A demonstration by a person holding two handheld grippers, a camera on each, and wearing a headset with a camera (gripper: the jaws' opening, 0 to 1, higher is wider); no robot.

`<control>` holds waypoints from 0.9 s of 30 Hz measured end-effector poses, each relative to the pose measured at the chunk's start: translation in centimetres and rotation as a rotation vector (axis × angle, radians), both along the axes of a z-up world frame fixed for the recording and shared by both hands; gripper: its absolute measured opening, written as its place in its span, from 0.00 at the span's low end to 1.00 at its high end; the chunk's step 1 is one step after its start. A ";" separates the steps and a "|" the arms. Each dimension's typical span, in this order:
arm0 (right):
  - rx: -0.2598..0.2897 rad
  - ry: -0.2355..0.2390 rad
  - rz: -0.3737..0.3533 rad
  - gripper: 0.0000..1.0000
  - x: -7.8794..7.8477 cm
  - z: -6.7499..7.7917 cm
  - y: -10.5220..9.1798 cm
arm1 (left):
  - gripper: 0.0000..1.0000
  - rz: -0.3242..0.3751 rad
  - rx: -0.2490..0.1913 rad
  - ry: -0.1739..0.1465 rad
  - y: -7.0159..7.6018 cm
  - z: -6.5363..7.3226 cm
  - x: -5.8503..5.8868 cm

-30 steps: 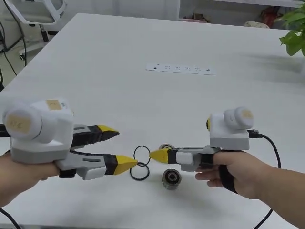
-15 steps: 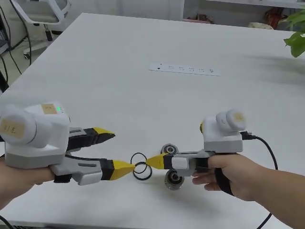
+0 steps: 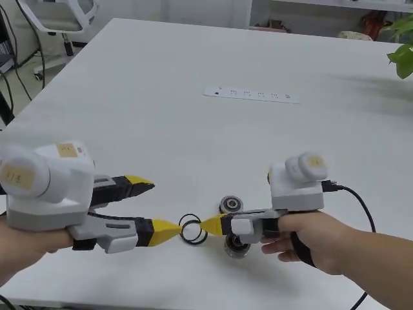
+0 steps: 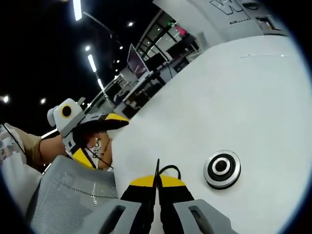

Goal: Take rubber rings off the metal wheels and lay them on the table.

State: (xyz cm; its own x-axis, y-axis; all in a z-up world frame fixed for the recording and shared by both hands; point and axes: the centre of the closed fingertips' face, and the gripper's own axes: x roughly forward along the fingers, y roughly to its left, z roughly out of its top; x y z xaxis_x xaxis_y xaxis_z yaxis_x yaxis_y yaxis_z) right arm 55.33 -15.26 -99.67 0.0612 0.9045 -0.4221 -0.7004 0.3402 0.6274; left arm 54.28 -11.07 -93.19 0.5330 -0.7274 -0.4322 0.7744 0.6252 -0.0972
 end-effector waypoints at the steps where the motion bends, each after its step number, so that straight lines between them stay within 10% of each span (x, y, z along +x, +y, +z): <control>1: -0.008 -0.003 -0.005 0.00 0.0 -0.1 0.0 | 0.57 0.000 0.001 0.002 0.0 -0.1 0.0; 27: -0.086 -0.127 0.013 0.09 0.8 -0.3 -0.9 | 0.56 0.015 -0.002 0.013 0.0 0.0 0.1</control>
State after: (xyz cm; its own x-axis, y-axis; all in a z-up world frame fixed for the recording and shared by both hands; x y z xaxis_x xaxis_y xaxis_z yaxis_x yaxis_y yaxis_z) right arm 56.18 -16.21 -100.01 0.1077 0.8665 -0.4875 -0.7768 0.3794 0.5026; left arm 54.41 -11.09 -93.18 0.5381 -0.7203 -0.4378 0.7636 0.6365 -0.1088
